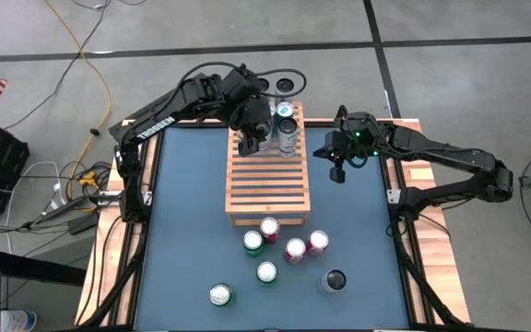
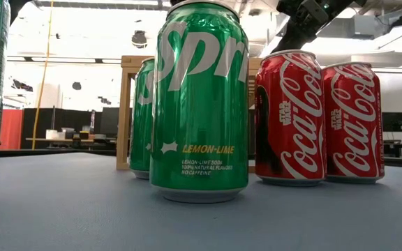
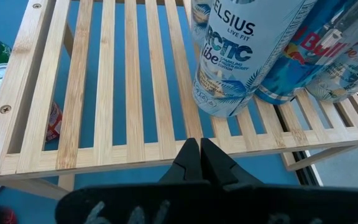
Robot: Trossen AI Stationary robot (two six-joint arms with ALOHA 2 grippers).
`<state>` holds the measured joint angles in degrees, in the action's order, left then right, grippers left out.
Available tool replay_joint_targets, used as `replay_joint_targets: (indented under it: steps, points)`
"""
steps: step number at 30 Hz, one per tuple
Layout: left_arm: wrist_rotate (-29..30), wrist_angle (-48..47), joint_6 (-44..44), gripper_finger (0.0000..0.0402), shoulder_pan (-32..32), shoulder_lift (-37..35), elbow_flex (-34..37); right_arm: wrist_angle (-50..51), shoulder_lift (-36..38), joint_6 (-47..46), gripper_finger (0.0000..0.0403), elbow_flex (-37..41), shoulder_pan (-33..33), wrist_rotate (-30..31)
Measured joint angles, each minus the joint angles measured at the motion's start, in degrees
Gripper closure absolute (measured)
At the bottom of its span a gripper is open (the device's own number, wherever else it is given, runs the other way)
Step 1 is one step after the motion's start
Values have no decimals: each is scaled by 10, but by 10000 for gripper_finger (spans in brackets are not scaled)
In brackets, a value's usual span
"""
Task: Place canned beverage on shelf
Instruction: Put the left white blue soda can on the shelf aligned with the other white blue soda can
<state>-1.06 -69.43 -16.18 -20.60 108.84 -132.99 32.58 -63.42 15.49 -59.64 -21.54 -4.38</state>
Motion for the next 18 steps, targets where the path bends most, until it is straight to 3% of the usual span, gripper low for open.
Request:
replay_joint_targets:
  steps: [18]
  points:
    - [-15, 0, -37, 129, 4, 0, 0, 0, 0, 0, 403, 0, 0, 0]
